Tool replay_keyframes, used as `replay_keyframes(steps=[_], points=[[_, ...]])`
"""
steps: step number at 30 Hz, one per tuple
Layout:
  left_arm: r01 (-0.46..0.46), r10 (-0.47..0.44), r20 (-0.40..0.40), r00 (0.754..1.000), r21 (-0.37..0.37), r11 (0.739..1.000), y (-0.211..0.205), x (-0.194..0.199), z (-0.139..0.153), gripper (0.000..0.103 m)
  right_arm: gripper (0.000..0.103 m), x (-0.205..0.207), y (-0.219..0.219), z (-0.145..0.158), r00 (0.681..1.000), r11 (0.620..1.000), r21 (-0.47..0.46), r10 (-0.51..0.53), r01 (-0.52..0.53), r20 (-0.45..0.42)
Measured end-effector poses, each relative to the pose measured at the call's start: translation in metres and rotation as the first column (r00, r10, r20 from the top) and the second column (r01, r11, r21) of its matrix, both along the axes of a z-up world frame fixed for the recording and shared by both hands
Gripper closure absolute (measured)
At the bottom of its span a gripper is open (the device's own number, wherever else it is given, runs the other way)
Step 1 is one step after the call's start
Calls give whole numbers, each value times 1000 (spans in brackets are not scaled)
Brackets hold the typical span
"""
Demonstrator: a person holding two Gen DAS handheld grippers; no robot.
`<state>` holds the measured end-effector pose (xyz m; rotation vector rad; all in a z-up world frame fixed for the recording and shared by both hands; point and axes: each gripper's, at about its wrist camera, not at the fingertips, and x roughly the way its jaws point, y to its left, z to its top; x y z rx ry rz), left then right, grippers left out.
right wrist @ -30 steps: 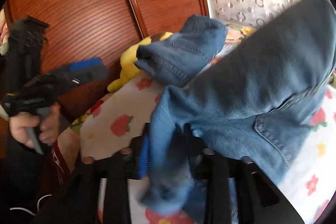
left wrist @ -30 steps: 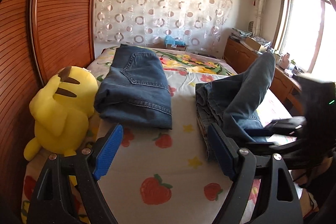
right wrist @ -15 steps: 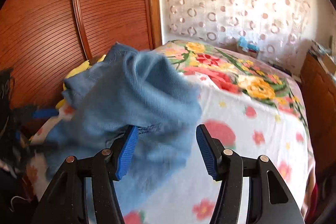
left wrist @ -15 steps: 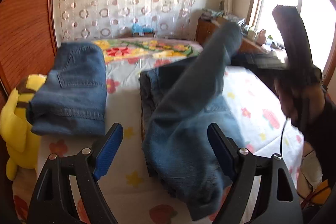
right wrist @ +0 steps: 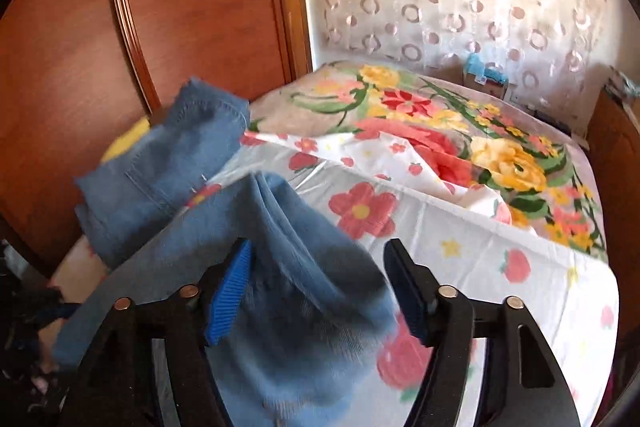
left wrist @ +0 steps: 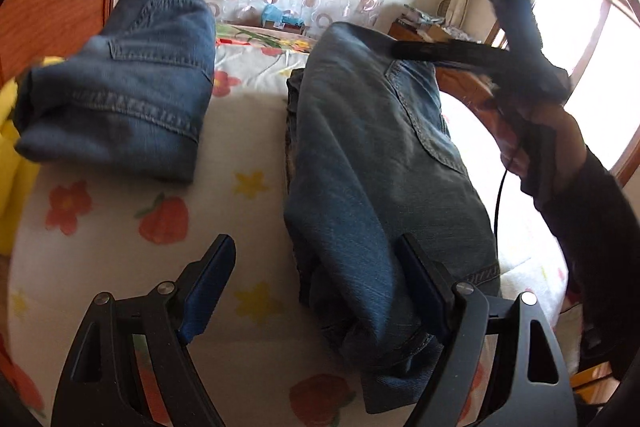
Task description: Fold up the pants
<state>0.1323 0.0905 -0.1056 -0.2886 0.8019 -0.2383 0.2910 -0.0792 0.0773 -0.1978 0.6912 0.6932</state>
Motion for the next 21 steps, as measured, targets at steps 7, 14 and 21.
replay_keyframes(steps=[7,14,21], points=[[42,-41,18,999,-77,996,-2,-4,-1,50,16,-6,-35,-39,990,1000,31,5,-1,-143],[77,-74,54,996,-61,995,-8,-12,8,79,40,15,-12,-58,962,990,117,103,-75,-253],[60,-46,162,986,-81,995,3,-33,48,83,79,-20,-11,-2,988,978,160,146,-136,-54]])
